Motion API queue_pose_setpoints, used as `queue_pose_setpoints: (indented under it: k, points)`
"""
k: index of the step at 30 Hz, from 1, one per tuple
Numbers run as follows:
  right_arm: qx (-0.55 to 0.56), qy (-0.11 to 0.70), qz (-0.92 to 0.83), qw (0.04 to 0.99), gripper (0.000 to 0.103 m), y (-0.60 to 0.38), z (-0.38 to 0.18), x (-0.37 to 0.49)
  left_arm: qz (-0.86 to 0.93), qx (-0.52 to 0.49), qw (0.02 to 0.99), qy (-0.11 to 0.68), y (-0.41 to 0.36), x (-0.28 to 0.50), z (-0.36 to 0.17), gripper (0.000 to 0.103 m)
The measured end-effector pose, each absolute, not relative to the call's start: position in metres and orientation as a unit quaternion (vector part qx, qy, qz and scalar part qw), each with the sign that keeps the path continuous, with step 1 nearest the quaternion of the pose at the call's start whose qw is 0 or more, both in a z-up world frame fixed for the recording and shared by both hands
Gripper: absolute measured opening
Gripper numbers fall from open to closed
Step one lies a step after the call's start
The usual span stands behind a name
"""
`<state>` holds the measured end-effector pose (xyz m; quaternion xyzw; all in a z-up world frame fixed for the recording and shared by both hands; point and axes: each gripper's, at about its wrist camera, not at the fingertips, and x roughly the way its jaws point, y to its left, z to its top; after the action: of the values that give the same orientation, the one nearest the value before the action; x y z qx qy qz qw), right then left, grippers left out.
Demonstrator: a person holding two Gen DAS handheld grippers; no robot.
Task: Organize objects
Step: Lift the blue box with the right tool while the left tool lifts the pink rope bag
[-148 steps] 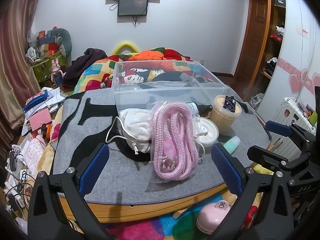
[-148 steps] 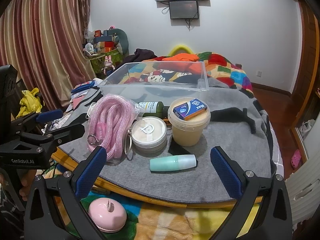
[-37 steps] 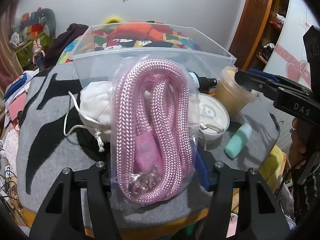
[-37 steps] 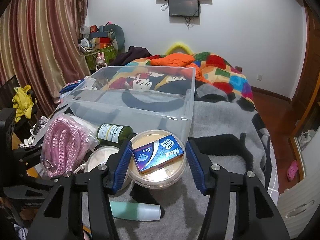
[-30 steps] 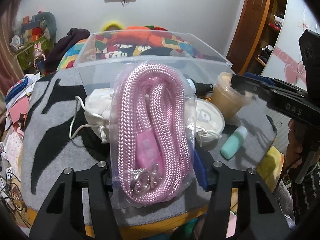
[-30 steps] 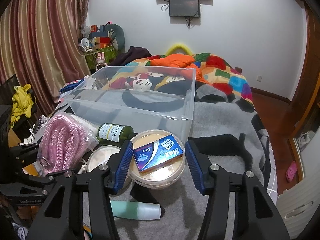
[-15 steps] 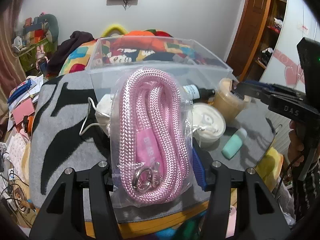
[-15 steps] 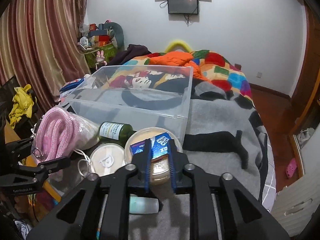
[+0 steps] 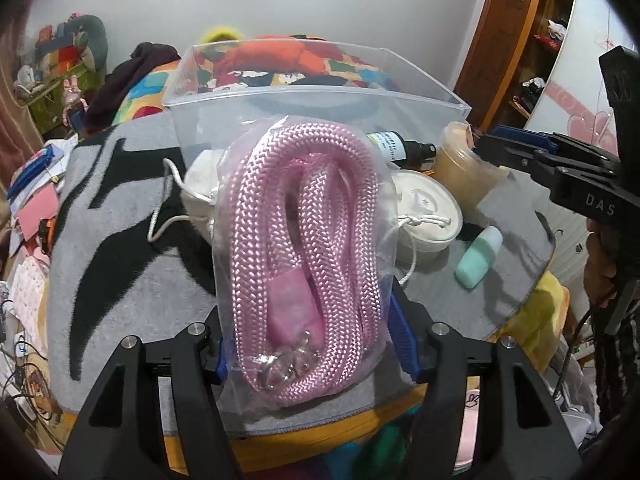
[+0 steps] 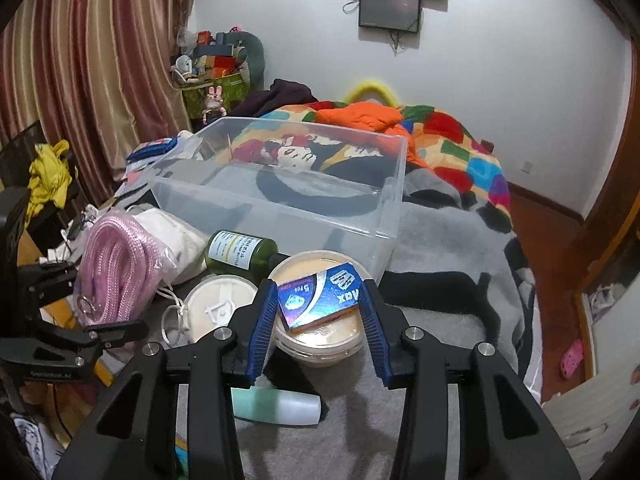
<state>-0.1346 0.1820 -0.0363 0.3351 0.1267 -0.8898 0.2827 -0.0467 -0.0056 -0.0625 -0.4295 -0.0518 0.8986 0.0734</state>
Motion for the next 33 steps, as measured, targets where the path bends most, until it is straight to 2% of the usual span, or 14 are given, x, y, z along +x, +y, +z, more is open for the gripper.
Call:
queue_pose_setpoints:
  k: [3, 5, 12, 14, 17, 21, 23, 25, 33]
  points:
    - [0.338, 0.123, -0.89, 0.279, 0.049, 0.181, -0.037, -0.138, 0.898, -0.43, 0.072, -0.056, -0.003, -0.052, -0.062, 0.067]
    - [0.339, 0.119, -0.89, 0.281, 0.05, 0.181, -0.037, -0.14, 0.9, -0.427, 0.067, -0.062, -0.002, -0.056, -0.06, 0.075]
    - [0.332, 0.125, -0.887, 0.295, 0.051, 0.181, -0.037, -0.142, 0.9, -0.428, 0.049, -0.064, 0.002, -0.069, -0.067, 0.075]
    - [0.338, 0.119, -0.884, 0.3, 0.051, 0.183, -0.037, -0.144, 0.905, -0.42, 0.043, -0.049, 0.006, -0.065, -0.066, 0.066]
    - [0.351, 0.11, -0.882, 0.295, 0.05, 0.189, -0.036, -0.148, 0.91, -0.411, 0.044, -0.041, 0.006, -0.061, -0.061, 0.06]
    - [0.354, 0.108, -0.881, 0.294, 0.049, 0.193, -0.036, -0.144, 0.913, -0.403, 0.047, -0.038, 0.008, -0.06, -0.057, 0.057]
    - [0.347, 0.119, -0.883, 0.292, 0.045, 0.188, -0.036, -0.14, 0.914, -0.401, 0.048, -0.036, 0.009, -0.06, -0.056, 0.055]
    - [0.344, 0.127, -0.883, 0.293, 0.037, 0.184, -0.035, -0.139, 0.916, -0.397, 0.048, -0.035, 0.008, -0.058, -0.054, 0.053]
    - [0.382, 0.111, -0.871, 0.288, 0.036, 0.186, -0.032, -0.146, 0.926, -0.375, 0.042, -0.03, -0.001, -0.043, -0.043, 0.051]
